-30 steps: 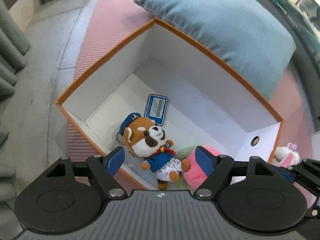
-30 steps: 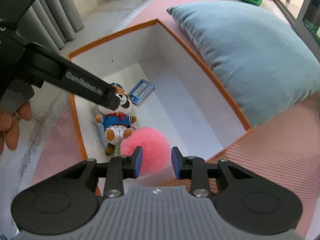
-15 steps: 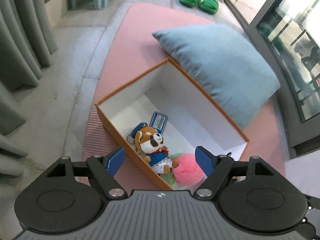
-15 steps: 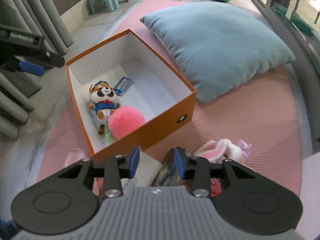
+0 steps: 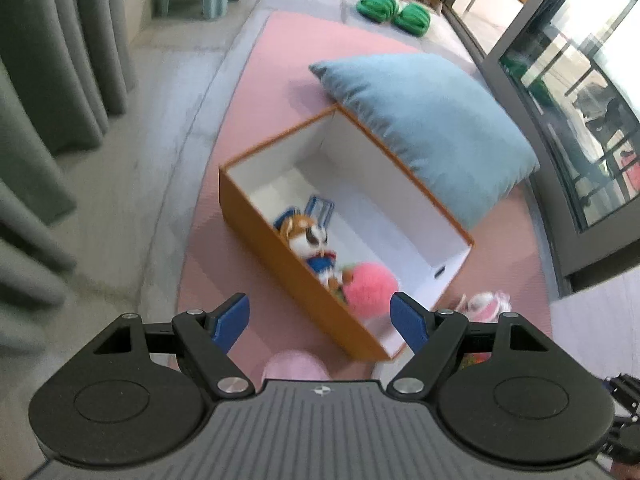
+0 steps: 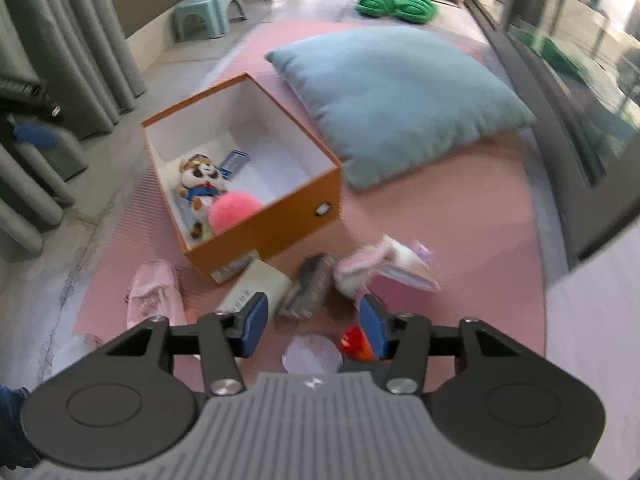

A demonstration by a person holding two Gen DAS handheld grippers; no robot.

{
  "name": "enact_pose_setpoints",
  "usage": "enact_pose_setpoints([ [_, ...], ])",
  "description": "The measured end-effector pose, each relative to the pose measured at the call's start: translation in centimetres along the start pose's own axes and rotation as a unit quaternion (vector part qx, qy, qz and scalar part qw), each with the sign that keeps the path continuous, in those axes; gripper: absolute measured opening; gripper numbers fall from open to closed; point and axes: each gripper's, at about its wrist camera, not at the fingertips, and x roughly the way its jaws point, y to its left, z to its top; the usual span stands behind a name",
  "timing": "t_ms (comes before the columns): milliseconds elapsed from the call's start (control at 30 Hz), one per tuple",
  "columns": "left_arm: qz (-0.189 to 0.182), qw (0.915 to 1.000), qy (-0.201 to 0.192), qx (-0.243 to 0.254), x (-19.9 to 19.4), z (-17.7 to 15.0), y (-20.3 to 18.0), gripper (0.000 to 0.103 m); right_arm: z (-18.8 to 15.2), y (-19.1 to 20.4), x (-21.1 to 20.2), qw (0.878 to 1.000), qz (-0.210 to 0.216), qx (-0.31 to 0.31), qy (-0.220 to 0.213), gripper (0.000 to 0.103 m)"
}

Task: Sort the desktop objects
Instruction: 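Move the left gripper to the pink backpack while the right approaches the brown box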

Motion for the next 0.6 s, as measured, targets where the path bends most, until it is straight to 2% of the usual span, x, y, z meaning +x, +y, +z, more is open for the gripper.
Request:
enact_pose_setpoints([
  [300, 0.003, 0.9988, 0.044, 0.022, 2.6, -4.6, -0.3, 0.091, -4.7, -4.0, 1.9, 0.995, -0.034, 0.076, 0.054, 0.056],
  [467, 0.018, 0.9967, 0.073, 0.028, 4.7, -6.8, 0.4, 0.091, -6.9, -3.8, 4.1, 0.990, -0.038, 0.104, 0.086, 0.056],
  [600, 0.044, 0.9916, 0.099, 0.071, 6.7, -8.4, 0.4, 0.091, -8.4, -2.8, 5.7, 0.987, -0.031, 0.113, 0.109, 0.056],
])
